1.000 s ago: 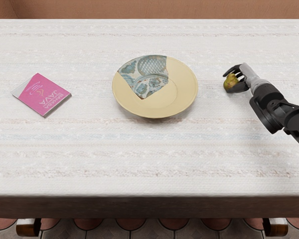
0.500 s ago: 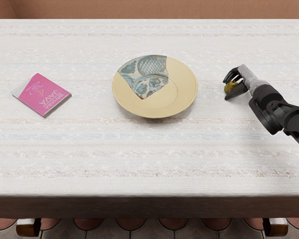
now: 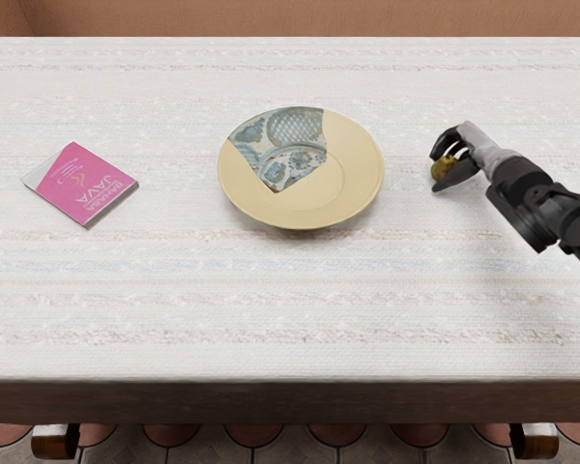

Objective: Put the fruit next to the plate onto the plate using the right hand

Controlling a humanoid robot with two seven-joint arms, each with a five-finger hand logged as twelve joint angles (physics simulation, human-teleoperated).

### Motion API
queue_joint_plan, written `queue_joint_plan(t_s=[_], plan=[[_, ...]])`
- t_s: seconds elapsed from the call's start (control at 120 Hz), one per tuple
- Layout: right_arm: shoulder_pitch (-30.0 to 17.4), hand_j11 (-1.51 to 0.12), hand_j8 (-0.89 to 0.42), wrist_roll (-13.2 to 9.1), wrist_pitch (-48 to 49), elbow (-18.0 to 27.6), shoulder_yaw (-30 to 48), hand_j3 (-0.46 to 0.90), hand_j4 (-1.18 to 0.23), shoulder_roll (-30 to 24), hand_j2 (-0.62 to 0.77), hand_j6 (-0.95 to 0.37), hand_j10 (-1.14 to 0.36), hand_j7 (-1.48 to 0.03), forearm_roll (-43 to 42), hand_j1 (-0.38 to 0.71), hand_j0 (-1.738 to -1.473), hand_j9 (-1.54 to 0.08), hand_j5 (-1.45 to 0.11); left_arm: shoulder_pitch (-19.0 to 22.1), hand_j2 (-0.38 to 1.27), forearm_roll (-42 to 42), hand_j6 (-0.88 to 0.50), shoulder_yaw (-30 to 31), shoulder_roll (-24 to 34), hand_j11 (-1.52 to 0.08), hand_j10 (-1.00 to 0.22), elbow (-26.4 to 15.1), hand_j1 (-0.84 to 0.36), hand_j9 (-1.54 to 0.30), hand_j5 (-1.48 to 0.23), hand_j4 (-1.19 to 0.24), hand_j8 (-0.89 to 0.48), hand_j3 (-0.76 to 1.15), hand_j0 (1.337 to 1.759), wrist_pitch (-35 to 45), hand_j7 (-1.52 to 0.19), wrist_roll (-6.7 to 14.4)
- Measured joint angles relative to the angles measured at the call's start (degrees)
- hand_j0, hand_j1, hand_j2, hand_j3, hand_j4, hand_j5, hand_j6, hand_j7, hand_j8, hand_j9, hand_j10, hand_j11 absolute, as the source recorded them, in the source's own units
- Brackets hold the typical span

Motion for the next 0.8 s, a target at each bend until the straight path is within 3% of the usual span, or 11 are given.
queue_joint_plan(t_s=[0.142, 0.425, 0.742, 0.8], plan=[[0.87, -1.22, -0.47, -0.05, 1.57, 3.40, 0.33, 0.00, -0.85, -2.59, 0.16, -0.60, -0.53, -1.13, 0.07, 0.12, -1.654, -1.17, -1.18, 0.08, 0.00, -0.01, -0.02, -0.01, 0.00, -0.03, -0.02, 0.00, 0.32, -0.03, -0.03, -0.02, -0.02, 0.00, 1.658, 0.00, -0.03, 0.00], [3.83, -1.19, -0.48, -1.85, 3.16, 17.15, 1.80, 0.00, -0.85, -9.33, 0.20, -0.62, -0.53, -1.13, 0.94, 0.14, -1.653, -1.16, -1.18, 2.02, 0.00, -0.01, -0.02, -0.39, 0.00, -0.03, -0.02, 0.00, 0.32, -0.03, -0.03, -0.02, -0.02, 0.00, 1.658, 0.00, -0.03, 0.00], [8.48, -1.17, -0.49, -5.85, 3.66, 22.50, 1.91, 0.00, -0.85, -8.73, 0.16, -0.64, -0.56, -1.13, 1.81, 0.12, -1.652, -1.16, -1.19, 1.93, 0.00, 0.02, -0.02, 0.03, 0.00, -0.03, -0.02, 0.00, 0.32, -0.03, -0.03, -0.02, -0.02, 0.00, 1.658, 0.00, -0.03, 0.00], [9.45, -1.17, -0.48, -6.63, 3.69, 22.76, 1.91, 0.00, -0.85, -7.63, 0.21, -0.63, -0.54, -1.13, 2.23, 0.14, -1.652, -1.16, -1.19, 1.91, 0.00, 0.03, -0.02, 0.04, 0.00, -0.03, -0.02, 0.00, 0.32, -0.03, -0.03, -0.02, -0.02, 0.00, 1.658, 0.00, -0.03, 0.00]])
